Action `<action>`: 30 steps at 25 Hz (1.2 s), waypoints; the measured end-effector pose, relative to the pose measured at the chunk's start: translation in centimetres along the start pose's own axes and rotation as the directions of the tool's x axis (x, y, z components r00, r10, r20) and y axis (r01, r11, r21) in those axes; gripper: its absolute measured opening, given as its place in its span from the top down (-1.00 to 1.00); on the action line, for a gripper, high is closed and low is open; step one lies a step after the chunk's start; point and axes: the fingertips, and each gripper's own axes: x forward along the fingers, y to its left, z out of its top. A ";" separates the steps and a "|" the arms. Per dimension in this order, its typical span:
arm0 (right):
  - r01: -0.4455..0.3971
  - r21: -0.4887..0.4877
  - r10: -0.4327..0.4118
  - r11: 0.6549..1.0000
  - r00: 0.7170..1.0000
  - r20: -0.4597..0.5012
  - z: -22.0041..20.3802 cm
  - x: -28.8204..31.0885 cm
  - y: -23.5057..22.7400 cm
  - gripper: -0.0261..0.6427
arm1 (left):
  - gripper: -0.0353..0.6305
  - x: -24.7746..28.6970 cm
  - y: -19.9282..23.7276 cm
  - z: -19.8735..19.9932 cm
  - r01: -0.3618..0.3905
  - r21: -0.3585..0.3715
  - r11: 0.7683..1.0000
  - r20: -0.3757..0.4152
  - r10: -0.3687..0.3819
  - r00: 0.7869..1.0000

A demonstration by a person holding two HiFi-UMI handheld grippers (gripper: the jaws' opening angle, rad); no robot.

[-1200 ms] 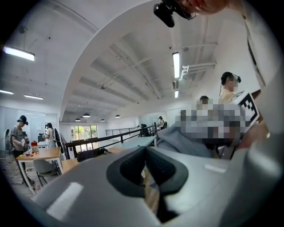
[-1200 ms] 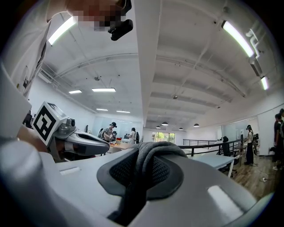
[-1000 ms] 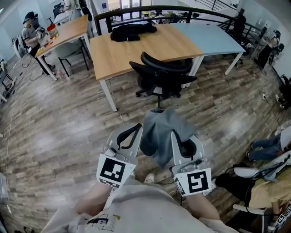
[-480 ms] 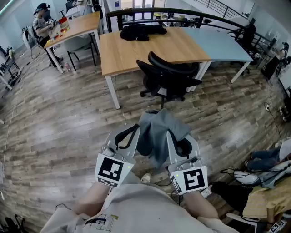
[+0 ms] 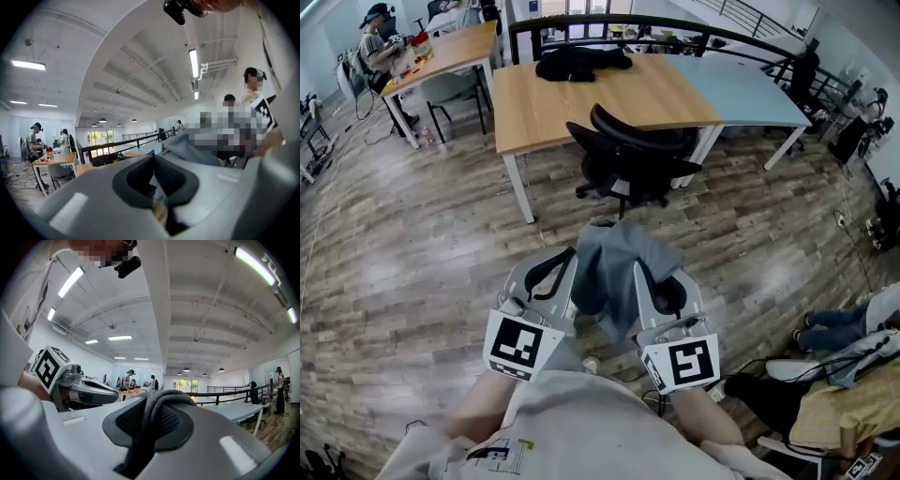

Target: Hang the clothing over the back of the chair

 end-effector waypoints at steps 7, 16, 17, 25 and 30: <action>0.040 -0.008 -0.040 0.999 0.999 0.012 -1.8 1.5 -1.2 0.79 | 0.89 1.9 1.2 -1.9 0.009 -0.001 1.000 0.027 -0.009 1.000; 0.080 -0.050 -0.079 0.996 0.996 0.028 -1.5 6.3 -5.3 0.79 | 0.89 8.4 3.9 -1.8 0.044 -0.016 0.999 0.058 -0.043 0.997; 0.088 -0.050 -0.086 0.995 0.996 0.030 -1.5 6.8 -5.7 0.79 | 0.89 9.0 4.3 -1.8 0.049 -0.017 0.999 0.062 -0.048 0.997; 0.132 -0.059 -0.131 0.989 0.991 0.024 -1.7 12.6 -9.7 0.79 | 0.89 16.1 8.4 -1.7 0.081 0.003 0.997 0.074 -0.081 0.994; 0.174 -0.062 -0.173 0.983 0.985 0.018 -0.6 16.3 -13.3 0.79 | 0.89 21.1 10.3 -0.2 0.127 -0.026 0.992 0.066 -0.125 0.990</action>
